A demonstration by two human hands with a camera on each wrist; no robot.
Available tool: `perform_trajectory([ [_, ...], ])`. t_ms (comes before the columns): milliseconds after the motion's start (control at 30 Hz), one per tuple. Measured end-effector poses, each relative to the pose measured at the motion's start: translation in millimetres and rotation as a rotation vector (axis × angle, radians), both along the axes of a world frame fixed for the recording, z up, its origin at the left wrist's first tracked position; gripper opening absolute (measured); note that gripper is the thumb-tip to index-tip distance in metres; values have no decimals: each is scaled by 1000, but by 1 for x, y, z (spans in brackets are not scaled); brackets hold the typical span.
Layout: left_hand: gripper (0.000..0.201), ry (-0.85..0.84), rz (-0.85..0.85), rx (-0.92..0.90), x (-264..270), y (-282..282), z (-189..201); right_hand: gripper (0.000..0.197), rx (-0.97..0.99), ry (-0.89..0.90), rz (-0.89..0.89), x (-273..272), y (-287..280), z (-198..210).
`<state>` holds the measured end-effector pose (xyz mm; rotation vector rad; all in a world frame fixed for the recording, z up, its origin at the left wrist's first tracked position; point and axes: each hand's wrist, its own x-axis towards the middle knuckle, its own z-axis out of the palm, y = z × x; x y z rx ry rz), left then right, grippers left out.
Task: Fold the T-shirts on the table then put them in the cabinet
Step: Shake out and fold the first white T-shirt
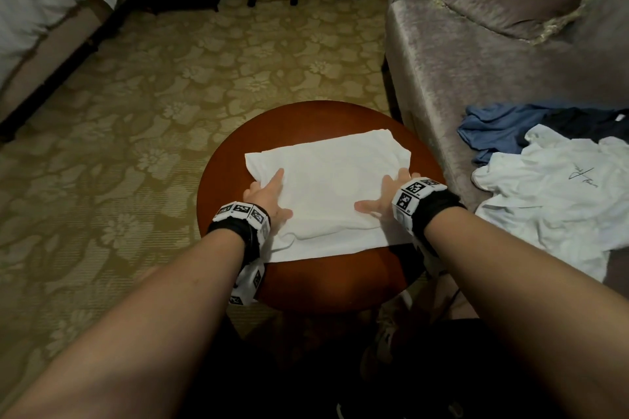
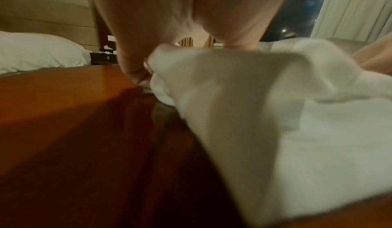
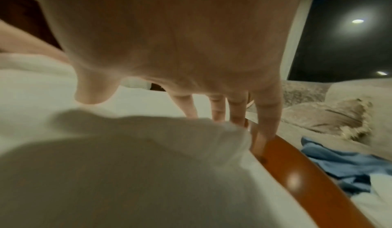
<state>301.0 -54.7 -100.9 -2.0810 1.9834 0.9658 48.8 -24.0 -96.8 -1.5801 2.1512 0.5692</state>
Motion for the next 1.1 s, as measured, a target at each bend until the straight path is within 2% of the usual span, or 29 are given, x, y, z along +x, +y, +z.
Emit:
perform_trajectory([
  [67, 73, -23, -17, 1, 2, -2, -1, 107, -71, -4, 38, -2, -2, 1],
  [100, 74, -41, -26, -2, 3, -2, -1, 107, -94, -22, 66, -3, -2, 0],
  [267, 109, 8, 12, 11, 7, -5, 3, 112, -4, -104, 114, 0, 0, -15],
  [433, 119, -5, -7, 19, 14, -18, 7, 106, 40, -64, 122, 13, -5, -12],
  [600, 115, 28, 84, -2, 26, -33, 12, 85, -35, -46, 181, 20, -24, 6],
  [767, 105, 147, 91, -12, 48, -37, 13, 110, 14, -98, 168, 26, -22, -15],
  [933, 78, 309, 128, 69, 56, -35, 8, 113, 47, -90, 149, 29, -23, -18],
  [1100, 84, 310, 152, 3, 50, -41, 20, 113, 50, -75, 136, 33, -23, -21],
])
